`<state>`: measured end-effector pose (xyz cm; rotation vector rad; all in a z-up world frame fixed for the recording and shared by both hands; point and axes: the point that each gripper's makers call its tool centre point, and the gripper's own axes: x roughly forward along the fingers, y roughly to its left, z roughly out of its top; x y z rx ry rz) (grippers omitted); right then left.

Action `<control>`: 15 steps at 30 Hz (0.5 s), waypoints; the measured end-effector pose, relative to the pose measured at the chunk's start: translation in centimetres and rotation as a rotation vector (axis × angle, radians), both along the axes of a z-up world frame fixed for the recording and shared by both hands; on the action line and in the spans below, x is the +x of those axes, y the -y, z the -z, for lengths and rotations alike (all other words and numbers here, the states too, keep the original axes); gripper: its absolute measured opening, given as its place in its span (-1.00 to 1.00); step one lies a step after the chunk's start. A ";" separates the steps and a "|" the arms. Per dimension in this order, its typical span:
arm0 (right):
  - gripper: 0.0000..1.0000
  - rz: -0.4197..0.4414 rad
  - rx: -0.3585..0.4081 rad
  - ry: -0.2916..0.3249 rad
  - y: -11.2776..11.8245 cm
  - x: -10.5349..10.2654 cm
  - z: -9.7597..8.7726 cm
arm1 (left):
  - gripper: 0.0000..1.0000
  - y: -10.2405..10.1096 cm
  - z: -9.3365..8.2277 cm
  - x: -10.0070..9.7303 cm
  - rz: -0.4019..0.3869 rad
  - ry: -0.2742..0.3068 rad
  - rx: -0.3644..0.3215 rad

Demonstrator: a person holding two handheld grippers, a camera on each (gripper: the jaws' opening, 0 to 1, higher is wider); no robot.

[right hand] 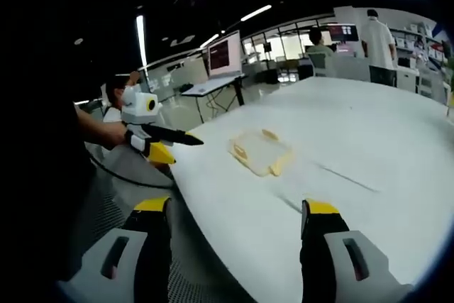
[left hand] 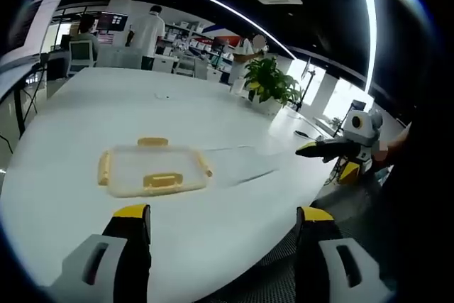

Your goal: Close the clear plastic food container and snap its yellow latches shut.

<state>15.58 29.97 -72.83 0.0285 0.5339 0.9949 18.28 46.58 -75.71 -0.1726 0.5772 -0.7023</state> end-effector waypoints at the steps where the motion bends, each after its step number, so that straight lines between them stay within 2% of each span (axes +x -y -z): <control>1: 0.40 0.001 -0.004 0.002 -0.1 0.1 0.0 | 0.74 0.0 0.0 0.1 -0.010 -0.004 -0.008; 3: 0.40 0.008 -0.019 0.002 0.0 0.6 0.1 | 0.77 0.1 -0.1 0.1 -0.016 -0.009 -0.035; 8: 0.32 0.022 -0.039 0.006 0.0 1.1 -0.1 | 0.61 0.1 -0.4 -0.4 0.032 0.002 0.008; 10: 0.31 0.031 -0.039 0.001 -0.1 1.3 -0.2 | 0.62 0.1 -0.4 -0.3 0.038 0.009 0.008; 13: 0.31 0.038 -0.073 -0.049 -0.1 1.3 0.6 | 0.65 0.0 -0.7 0.0 0.017 -0.001 -0.047; 15: 0.31 0.034 -0.060 -0.018 -0.4 1.4 0.2 | 0.65 -0.1 -0.9 0.1 0.014 0.008 -0.047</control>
